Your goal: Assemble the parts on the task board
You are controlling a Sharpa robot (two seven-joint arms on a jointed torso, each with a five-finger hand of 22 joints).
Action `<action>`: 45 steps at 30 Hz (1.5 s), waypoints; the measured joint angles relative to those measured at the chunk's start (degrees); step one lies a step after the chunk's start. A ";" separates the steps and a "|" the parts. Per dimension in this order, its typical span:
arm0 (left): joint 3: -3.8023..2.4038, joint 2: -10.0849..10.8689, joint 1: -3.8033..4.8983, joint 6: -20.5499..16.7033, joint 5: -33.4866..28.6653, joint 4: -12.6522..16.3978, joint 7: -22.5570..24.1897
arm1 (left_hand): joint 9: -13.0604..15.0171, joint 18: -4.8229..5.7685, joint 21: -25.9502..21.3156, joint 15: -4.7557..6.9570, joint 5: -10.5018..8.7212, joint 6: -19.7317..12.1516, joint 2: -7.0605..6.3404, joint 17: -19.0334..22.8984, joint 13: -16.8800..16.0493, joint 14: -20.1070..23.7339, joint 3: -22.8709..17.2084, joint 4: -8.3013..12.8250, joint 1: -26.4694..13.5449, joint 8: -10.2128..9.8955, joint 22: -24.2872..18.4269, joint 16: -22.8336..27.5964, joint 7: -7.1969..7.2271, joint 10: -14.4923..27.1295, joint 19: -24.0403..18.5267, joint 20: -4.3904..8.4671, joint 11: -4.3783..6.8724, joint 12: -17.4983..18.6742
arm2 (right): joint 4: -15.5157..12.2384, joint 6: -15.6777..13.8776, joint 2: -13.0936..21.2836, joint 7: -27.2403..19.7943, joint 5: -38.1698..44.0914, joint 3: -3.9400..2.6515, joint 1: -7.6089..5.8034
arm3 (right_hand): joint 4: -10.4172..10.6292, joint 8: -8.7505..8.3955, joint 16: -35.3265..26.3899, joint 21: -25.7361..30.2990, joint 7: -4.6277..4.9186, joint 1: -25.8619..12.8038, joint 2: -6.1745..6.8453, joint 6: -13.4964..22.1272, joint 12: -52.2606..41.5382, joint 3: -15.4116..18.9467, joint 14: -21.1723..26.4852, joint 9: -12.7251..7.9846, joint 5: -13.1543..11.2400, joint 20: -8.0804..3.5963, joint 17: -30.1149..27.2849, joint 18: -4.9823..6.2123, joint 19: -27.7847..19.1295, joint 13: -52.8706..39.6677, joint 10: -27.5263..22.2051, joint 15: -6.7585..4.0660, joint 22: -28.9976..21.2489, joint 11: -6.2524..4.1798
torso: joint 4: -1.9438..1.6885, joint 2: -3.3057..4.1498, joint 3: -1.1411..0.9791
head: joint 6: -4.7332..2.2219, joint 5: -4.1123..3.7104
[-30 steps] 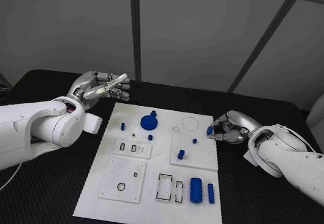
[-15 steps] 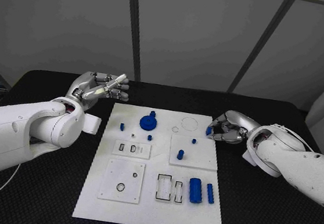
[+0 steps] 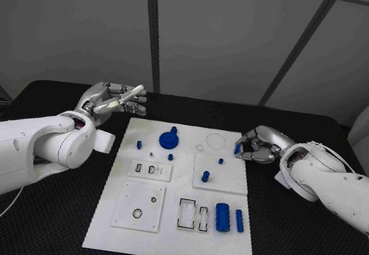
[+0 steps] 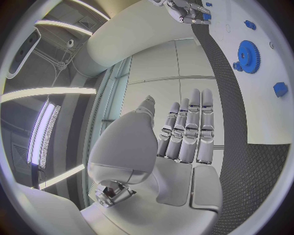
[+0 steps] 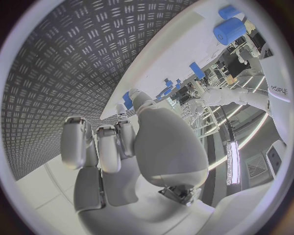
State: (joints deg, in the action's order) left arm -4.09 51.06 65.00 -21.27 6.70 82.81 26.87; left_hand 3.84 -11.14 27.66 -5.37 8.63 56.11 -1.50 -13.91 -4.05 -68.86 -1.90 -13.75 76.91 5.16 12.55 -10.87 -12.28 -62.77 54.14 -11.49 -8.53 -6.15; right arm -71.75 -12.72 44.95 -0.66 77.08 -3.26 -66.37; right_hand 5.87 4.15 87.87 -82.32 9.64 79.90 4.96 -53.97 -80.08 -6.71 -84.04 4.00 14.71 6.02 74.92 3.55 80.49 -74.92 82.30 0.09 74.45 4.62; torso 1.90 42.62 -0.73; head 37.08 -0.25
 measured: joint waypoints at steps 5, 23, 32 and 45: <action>0.00 -0.02 0.00 0.01 -0.01 -0.02 -0.04 | 0.00 0.00 0.00 0.00 0.00 0.00 0.00 -0.04 0.00 0.00 0.00 0.00 0.00 -0.06 0.00 0.19 0.00 0.00 0.00 0.00 0.00 0.00 | 0.00 -0.07 -0.09 -0.03 0.01 0.00 0.00 | 0.00 0.00 0.00 0.00 -0.01 0.00 0.00 -0.01 0.05 0.00 0.00 0.00 0.00 0.00 0.00 0.00 0.00 0.00 0.00 0.00 0.00 0.00 | 0.00 0.00 -0.02 | -0.04 0.03; 0.00 -0.04 0.00 0.02 -0.02 -0.07 -0.20 | 0.00 0.00 0.00 0.00 0.00 0.00 0.00 -0.06 0.00 0.00 0.00 0.00 0.00 -0.19 0.04 0.22 0.00 0.00 0.00 0.00 0.00 0.00 | -0.33 -0.16 -0.08 -0.08 0.05 0.00 0.00 | 0.16 2.29 0.00 0.00 -0.94 0.48 -1.71 -3.01 0.05 -0.39 0.00 0.79 1.38 0.22 -0.01 0.00 0.21 0.00 -0.01 0.01 0.30 -0.43 | 0.00 -0.02 -0.02 | -0.12 -0.03; 0.00 -0.04 0.00 0.02 -0.02 -0.10 -0.28 | 0.00 0.00 0.21 0.00 0.00 0.00 0.14 -0.11 0.00 0.00 0.00 0.00 0.14 -0.19 0.04 0.22 0.00 0.00 0.00 0.00 0.00 0.00 | -0.46 -0.66 -0.11 -0.08 0.04 0.00 0.02 | -0.42 2.73 0.00 -0.22 -1.07 1.46 -2.97 -3.49 -0.18 -2.38 0.18 0.83 2.50 0.01 -0.01 0.00 0.42 0.00 0.05 -0.24 0.49 -0.79 | 0.00 -0.02 -0.02 | -0.11 -0.05; 0.00 -0.07 0.00 0.01 -0.02 -0.17 -0.38 | 0.00 0.00 0.22 0.00 0.00 0.00 0.23 -0.20 0.00 0.00 0.00 0.00 0.23 -0.18 0.03 0.22 0.00 0.00 0.00 0.00 0.00 0.22 | -2.46 -1.78 0.34 -0.17 -0.37 0.00 0.02 | -1.42 3.39 0.30 -0.44 -1.34 2.30 -3.79 -4.05 -0.18 -5.87 0.01 0.66 3.37 -0.19 -0.01 0.00 0.62 0.00 0.21 -0.41 0.49 -1.05 | 0.03 -0.02 -0.07 | -0.04 -0.11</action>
State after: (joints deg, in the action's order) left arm -4.09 50.99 65.00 -21.26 6.68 82.64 26.49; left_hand 3.84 -11.14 27.88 -5.37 8.63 56.11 -1.27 -14.10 -4.05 -68.86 -1.90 -13.75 77.14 4.97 12.59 -10.65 -12.27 -62.77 54.14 -11.49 -8.54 -5.92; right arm -74.21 -14.50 45.29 -0.83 76.71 -3.25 -66.35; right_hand 4.45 7.54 88.16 -82.75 8.30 82.20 1.17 -58.01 -80.26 -12.58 -84.03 4.66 18.08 5.83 74.91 3.55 81.11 -74.92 82.50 -0.32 74.94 3.57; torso 1.93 42.60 -0.80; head 37.03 -0.36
